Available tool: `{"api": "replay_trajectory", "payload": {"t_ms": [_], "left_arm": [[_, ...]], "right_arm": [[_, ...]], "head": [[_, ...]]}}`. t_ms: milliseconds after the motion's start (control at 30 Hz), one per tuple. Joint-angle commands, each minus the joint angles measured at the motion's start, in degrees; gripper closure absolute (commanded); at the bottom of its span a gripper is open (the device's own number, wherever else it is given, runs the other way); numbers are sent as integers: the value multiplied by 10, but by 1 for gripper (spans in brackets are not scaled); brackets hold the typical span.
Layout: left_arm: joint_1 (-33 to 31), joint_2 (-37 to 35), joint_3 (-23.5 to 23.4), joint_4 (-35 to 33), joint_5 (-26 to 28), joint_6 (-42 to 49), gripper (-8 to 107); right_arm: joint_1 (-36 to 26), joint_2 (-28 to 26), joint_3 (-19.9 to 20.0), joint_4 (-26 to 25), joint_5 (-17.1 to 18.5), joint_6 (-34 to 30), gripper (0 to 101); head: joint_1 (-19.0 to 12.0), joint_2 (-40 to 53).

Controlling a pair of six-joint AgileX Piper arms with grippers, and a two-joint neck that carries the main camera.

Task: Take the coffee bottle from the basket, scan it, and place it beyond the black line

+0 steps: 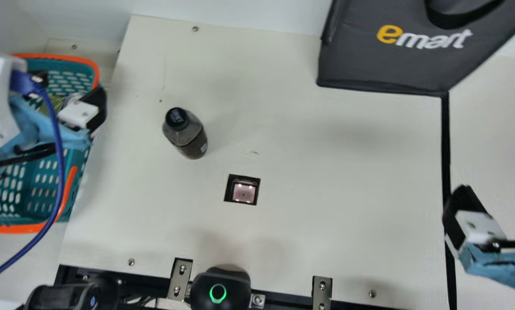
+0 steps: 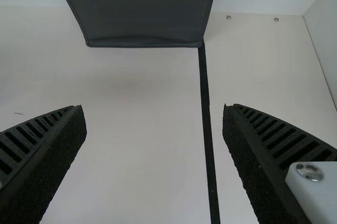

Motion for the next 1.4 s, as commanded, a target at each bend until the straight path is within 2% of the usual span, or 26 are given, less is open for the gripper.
{"api": "replay_trajectory", "payload": {"t_ms": [0, 967, 1367], "left_arm": [[0, 0, 0, 0, 0, 0, 9], [0, 0, 0, 0, 0, 0, 9], [-37, 18, -10, 25, -9, -34, 9]], "right_arm": [[0, 0, 0, 0, 0, 0, 10], [0, 0, 0, -1, -1, 0, 10], [0, 0, 0, -1, -1, 0, 10]], "head": [[-15, -36], [-15, -36], [-15, -36]]}}
